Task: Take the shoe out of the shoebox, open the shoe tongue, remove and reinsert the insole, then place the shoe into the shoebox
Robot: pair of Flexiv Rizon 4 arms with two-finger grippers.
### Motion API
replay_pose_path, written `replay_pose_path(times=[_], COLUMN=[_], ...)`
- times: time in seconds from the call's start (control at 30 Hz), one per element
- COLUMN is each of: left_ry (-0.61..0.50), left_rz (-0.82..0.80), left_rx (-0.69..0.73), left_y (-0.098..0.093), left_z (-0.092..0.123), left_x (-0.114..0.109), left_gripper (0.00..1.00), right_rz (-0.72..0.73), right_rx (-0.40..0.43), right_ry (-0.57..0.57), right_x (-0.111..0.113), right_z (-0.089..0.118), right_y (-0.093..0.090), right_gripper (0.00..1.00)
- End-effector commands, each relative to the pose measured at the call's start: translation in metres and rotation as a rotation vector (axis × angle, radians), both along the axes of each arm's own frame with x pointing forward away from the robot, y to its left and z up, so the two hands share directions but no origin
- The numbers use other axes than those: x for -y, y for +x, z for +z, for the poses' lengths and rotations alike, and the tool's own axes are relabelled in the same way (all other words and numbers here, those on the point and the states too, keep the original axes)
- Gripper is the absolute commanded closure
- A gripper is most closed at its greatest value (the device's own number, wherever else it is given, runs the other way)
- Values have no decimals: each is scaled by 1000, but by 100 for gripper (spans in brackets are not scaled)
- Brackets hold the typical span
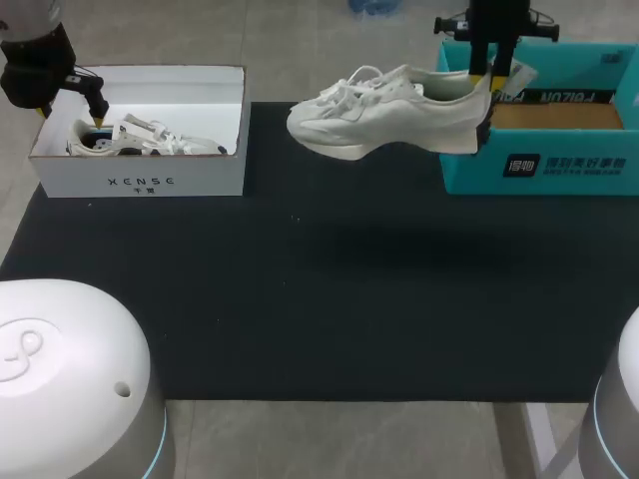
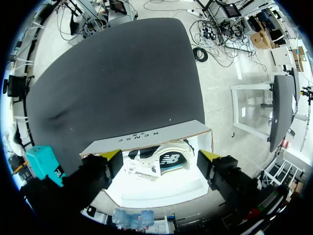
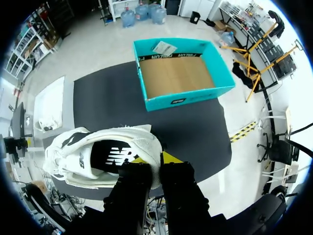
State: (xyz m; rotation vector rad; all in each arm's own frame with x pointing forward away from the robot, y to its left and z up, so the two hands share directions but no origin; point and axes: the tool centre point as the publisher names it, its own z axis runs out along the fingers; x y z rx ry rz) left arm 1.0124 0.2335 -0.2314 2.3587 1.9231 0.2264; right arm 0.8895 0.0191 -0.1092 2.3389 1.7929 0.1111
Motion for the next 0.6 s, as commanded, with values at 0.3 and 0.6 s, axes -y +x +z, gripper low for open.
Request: replay_pose_path(times=[0.3,0.6], left_ry=[0,0], left_rz=[0,0], left_rx=[3,3], left_y=[-1,-1], left_z=[0,0], left_x=[0,0], left_gripper=[0,0], right_rz=[-21,-21], right_rx=[125,125], right_ry=[12,12], right_x=[-24,-24], right_z=[-8,-8], right_y=[-38,-38], right_gripper=[100,100])
